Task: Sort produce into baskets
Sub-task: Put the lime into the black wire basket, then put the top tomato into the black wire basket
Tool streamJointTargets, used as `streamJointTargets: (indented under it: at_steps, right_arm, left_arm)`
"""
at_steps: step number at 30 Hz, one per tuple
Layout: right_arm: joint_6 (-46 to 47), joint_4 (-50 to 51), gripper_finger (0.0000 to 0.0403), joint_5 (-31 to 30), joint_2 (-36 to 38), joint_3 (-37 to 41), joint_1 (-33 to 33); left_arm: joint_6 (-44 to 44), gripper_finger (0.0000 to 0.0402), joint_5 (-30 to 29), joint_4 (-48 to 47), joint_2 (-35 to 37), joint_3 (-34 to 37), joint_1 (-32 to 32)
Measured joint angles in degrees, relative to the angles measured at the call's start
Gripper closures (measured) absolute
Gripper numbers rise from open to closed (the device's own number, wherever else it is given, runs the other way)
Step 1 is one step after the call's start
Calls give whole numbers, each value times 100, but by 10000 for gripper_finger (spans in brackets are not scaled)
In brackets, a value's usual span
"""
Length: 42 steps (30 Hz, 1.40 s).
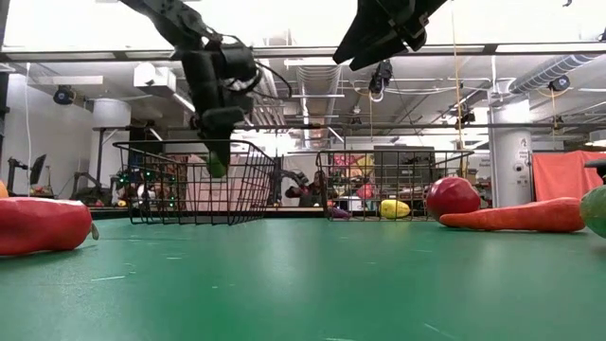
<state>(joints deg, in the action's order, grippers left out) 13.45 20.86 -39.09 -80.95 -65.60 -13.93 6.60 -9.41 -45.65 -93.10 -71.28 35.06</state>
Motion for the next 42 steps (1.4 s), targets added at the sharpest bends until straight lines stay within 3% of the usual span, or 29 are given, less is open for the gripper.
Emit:
streamJointTargets:
  at_steps: [9, 20, 29, 37, 42]
  right_arm:
    - [-4, -2, 110, 0, -2, 2, 0]
    - [92, -2, 110, 2, -2, 2, 0]
    - [111, 0, 110, 4, -2, 2, -2]
    - [384, 94, 110, 12, 48, 4, -2]
    - [1258, 944, 110, 163, 170, -113, -2]
  left_arm:
    - [89, 253, -10, -11, -299, 167, 95]
    - [-66, 197, -63, 200, -303, 167, 95]
    - [-92, 180, -63, 269, -285, 167, 95]
    - [-477, 180, -56, 61, 307, 167, -54]
    - [-813, 184, -17, 77, 1127, 259, -603]
